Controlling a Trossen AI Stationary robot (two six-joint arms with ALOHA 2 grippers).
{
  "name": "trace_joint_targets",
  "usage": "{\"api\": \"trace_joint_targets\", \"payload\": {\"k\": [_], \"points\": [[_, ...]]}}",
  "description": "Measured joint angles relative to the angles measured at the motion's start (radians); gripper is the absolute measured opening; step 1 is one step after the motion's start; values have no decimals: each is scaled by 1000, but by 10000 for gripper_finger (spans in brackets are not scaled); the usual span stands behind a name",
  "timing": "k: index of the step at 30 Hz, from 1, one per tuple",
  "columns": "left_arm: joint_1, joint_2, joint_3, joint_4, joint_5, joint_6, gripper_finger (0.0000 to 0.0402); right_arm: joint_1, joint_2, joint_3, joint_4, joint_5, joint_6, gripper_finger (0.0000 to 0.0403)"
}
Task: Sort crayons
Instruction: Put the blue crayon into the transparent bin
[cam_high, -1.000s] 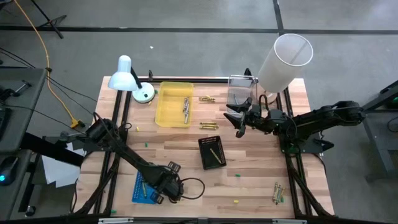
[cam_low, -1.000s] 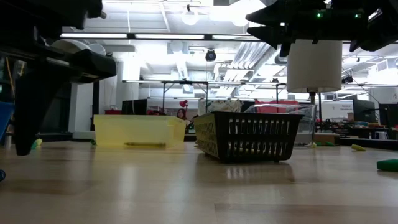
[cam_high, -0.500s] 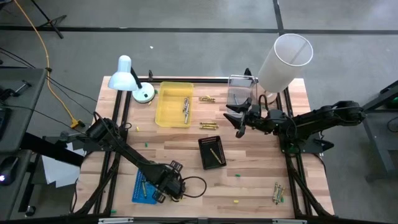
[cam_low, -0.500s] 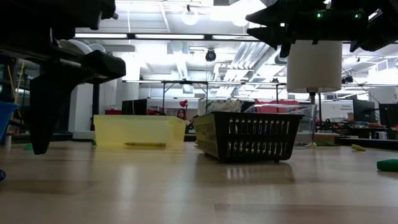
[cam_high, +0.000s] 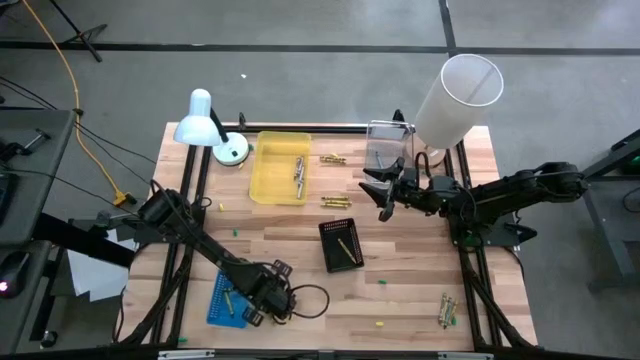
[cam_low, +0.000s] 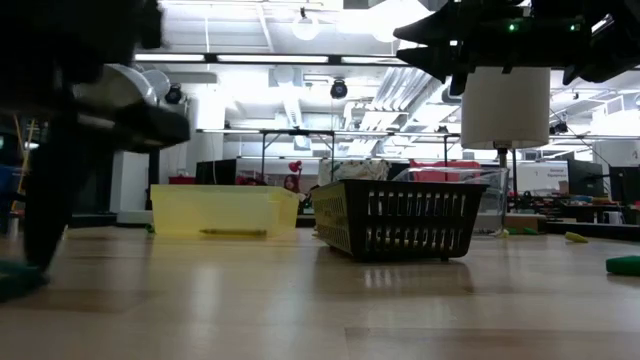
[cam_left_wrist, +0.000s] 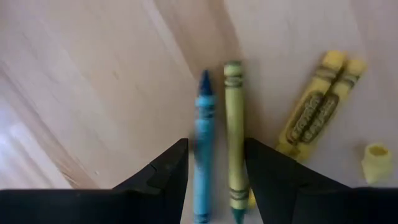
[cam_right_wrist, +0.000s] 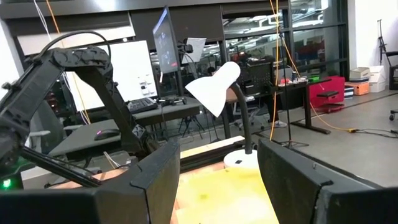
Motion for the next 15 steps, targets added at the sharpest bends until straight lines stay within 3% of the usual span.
{"api": "trace_joint_targets", "payload": {"k": [15], "points": [[36, -1, -3, 5, 20, 0, 147, -10, 0, 0, -14, -3, 15, 209]]}}
